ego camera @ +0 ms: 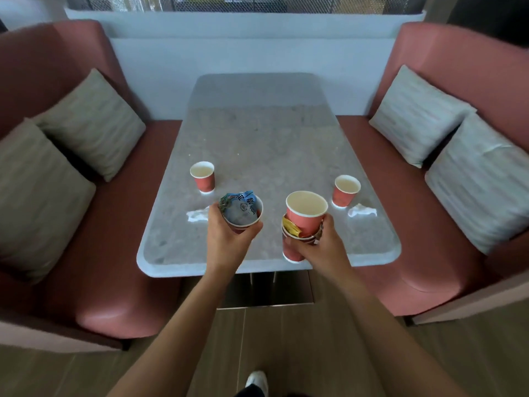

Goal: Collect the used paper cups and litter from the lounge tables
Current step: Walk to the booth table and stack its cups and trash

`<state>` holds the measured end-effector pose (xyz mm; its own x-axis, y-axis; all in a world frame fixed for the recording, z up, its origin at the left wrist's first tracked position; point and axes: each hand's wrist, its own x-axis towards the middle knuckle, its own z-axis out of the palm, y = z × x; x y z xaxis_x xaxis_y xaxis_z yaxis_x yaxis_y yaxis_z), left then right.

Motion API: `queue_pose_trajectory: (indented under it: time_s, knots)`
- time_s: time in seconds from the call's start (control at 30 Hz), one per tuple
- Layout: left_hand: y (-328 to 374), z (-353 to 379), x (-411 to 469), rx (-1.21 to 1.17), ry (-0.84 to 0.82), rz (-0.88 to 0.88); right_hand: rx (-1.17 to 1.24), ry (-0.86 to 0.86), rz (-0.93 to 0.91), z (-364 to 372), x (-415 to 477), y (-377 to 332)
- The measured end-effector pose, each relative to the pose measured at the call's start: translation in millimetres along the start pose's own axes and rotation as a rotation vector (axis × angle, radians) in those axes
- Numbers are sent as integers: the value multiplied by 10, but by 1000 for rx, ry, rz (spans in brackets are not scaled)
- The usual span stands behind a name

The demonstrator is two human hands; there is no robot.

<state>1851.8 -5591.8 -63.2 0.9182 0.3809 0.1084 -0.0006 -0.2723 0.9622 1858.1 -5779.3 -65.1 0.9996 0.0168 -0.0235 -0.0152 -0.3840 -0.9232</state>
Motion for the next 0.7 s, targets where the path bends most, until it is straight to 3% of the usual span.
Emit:
queue_pose_trajectory:
  time_s: [0.7]
  knots:
    - [-675,894,1851,180,53,-156,-41,-15,102,217,2194,331]
